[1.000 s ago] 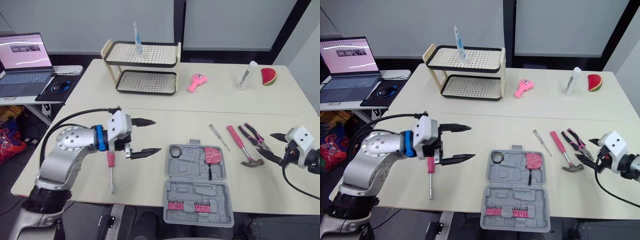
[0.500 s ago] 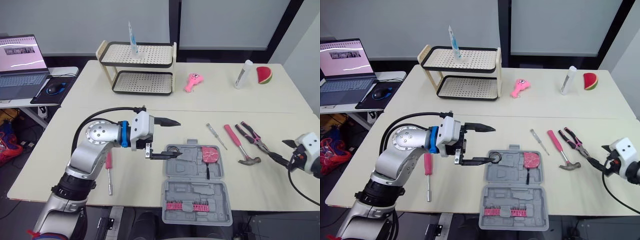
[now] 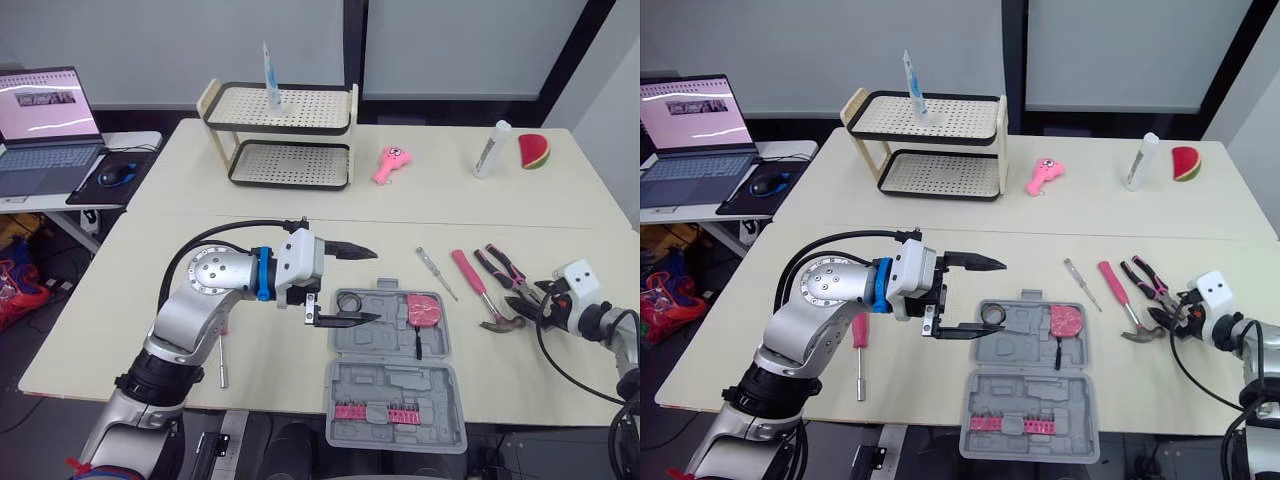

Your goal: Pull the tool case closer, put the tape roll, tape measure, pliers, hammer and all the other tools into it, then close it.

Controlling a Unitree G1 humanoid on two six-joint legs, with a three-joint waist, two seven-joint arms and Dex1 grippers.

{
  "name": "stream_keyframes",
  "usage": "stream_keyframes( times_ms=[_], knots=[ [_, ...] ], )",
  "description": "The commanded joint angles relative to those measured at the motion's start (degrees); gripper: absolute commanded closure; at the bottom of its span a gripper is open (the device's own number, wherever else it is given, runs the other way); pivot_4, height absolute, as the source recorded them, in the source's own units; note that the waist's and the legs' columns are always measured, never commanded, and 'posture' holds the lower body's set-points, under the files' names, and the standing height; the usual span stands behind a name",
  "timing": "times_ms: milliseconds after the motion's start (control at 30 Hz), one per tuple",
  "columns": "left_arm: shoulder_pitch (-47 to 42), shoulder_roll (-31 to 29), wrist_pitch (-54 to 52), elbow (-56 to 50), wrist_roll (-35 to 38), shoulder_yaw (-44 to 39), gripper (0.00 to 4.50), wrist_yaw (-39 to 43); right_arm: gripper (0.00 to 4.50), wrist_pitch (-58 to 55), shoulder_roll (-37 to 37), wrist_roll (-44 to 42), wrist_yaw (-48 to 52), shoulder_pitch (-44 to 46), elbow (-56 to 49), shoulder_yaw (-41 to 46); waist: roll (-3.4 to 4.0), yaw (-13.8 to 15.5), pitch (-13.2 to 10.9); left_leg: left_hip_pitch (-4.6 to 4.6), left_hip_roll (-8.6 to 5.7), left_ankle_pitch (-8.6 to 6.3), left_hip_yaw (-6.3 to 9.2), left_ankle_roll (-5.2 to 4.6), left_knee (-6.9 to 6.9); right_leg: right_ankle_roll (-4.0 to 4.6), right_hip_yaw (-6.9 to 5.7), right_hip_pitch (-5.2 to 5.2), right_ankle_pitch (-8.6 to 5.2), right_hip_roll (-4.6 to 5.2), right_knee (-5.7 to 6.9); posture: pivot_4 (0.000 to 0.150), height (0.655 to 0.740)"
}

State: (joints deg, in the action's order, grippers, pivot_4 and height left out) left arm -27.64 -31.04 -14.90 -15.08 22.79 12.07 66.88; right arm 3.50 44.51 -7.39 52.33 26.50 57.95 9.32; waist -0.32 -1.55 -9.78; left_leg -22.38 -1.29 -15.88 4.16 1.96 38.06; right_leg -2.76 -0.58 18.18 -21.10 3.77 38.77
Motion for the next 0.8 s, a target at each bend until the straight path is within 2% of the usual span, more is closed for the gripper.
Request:
stream_keyframes(
  times_ms=[33,133,233,300,600,800],
  knots=[
    [-0.9,-0.3,-0.6,-1.9,1.0,-0.9,0.0,-0.5,0.02,1.3,0.5,0.4,1.0,1.5,1.8,0.1,0.0,0.0,0.0,0.0,0.0,0.0,0.0,0.0,0.0,0.0,0.0,0.0,0.0,0.0,0.0,0.15,0.74],
    [-1.2,-0.2,-0.9,-1.9,1.0,-1.0,0.0,-0.6,0.62,2.8,0.4,1.9,0.6,2.0,3.6,-0.8,0.0,0.0,0.0,0.0,0.0,0.0,0.01,0.0,0.0,0.0,0.0,0.0,0.0,0.0,0.0,0.15,0.74],
    [-1.4,0.0,-1.3,-2.1,1.1,-0.8,0.0,-0.6,1.69,4.2,0.0,3.0,0.1,2.6,4.9,-1.4,0.0,0.0,0.0,0.0,0.0,0.0,0.01,0.0,0.0,0.0,0.0,0.0,0.0,0.0,0.0,0.15,0.74],
    [-1.7,0.2,-1.5,-2.0,1.1,-0.7,0.0,-0.5,2.14,4.6,-0.2,3.3,-0.4,3.1,5.5,-1.5,0.0,0.0,0.0,0.01,0.01,0.0,0.01,0.0,0.0,0.0,-0.01,-0.01,0.0,-0.01,0.0,0.15,0.74],
    [-2.3,0.6,-1.1,-0.9,0.8,-0.5,0.0,-0.2,3.17,6.0,-1.0,2.3,-1.0,2.8,5.7,-0.7,0.0,-0.1,0.0,0.01,0.01,0.0,-0.01,0.0,0.02,0.0,0.0,-0.03,0.0,-0.01,-0.01,0.15,0.74],
    [-2.6,0.9,-0.2,0.8,0.5,-0.5,0.0,0.5,3.23,5.3,-0.4,0.4,-0.5,1.9,4.2,0.7,0.0,0.0,0.0,0.0,0.01,0.0,0.0,0.0,0.02,0.0,0.0,-0.04,0.0,-0.01,-0.02,0.15,0.74]
  ],
)
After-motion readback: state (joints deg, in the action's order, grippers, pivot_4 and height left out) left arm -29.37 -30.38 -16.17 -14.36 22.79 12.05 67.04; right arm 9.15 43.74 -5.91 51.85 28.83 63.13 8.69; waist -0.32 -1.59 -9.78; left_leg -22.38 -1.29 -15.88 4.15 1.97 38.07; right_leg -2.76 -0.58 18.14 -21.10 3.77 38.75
